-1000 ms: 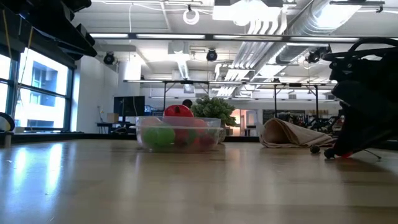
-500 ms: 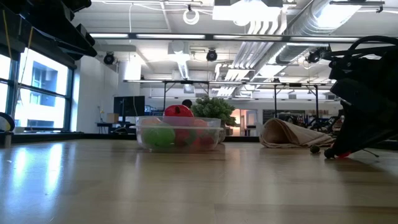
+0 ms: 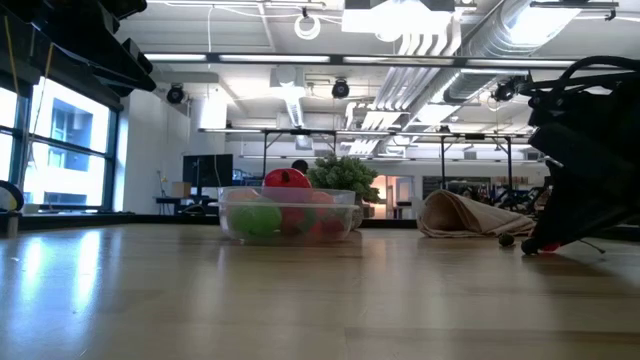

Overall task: Pick and placing Produce into tupperware
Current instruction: Put the red cherry into the transparent bin

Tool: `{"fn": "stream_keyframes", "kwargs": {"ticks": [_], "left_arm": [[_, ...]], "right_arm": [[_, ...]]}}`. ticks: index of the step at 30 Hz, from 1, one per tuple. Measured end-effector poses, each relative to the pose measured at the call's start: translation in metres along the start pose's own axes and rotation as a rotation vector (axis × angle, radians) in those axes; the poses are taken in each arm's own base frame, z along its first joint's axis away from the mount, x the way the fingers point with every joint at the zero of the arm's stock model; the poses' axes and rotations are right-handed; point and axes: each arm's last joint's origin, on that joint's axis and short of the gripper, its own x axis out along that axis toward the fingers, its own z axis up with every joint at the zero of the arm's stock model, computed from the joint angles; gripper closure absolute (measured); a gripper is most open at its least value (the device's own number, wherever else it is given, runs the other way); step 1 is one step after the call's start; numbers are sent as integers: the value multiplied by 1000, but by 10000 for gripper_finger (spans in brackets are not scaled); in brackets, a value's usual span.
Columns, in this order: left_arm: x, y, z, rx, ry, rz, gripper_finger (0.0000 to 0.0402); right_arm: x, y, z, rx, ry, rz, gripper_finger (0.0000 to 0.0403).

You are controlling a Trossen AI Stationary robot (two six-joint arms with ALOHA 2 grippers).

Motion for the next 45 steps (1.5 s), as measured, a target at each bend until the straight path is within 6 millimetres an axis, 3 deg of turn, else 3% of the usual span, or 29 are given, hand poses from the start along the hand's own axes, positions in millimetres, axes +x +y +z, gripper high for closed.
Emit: {"fn": "stream_keyframes", "kwargs": {"ticks": [9,15,19,26,34,39,45], "left_arm": [[0,0,0,0,0,0,300],[0,0,0,0,0,0,300],[0,0,0,0,0,0,300],[0,0,0,0,0,0,300],[0,0,0,0,0,0,300],[0,0,0,0,0,0,300],[0,0,0,0,1,0,300]], "right_arm": [[-5,8,5,-18,-67,30,318],[-25,27,23,-59,-171,91,318],[-41,49,51,-113,-252,126,318],[-50,85,122,-241,-298,128,318],[-13,90,187,-300,-231,210,318],[22,91,200,-311,-154,263,318],[53,95,196,-312,-80,281,318]]}}
